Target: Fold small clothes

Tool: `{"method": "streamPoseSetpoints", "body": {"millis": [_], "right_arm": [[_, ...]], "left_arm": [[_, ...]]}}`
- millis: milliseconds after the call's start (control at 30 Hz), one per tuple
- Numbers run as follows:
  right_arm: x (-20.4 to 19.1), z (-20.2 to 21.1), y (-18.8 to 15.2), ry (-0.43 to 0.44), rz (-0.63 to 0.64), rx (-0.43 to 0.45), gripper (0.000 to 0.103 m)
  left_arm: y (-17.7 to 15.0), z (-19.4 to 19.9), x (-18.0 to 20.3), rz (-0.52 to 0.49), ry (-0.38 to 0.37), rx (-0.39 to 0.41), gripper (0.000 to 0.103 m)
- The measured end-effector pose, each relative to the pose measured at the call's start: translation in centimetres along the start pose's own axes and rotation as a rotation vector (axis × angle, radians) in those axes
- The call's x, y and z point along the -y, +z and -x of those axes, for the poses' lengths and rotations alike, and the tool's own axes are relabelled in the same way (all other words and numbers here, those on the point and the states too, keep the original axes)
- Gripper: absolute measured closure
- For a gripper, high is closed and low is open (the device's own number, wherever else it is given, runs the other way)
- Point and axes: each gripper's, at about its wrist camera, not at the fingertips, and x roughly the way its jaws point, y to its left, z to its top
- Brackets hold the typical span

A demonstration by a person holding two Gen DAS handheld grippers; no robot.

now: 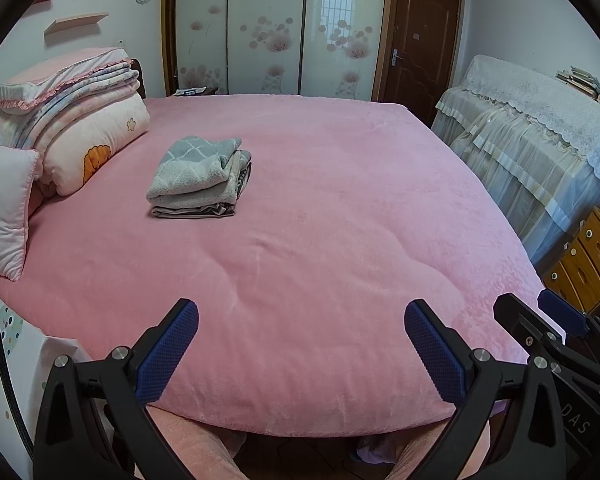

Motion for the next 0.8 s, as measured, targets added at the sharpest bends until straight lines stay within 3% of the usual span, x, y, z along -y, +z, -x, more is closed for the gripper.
{"method": "streamPoseSetpoints", "body": {"millis": [800], "right_arm": [[-0.01, 0.04, -0.23, -0.008, 0.009, 0.000, 0.030]], "left_arm": [[-0.32, -0.25, -0.68, 0.011, 0.001, -0.022, 0.001]]}}
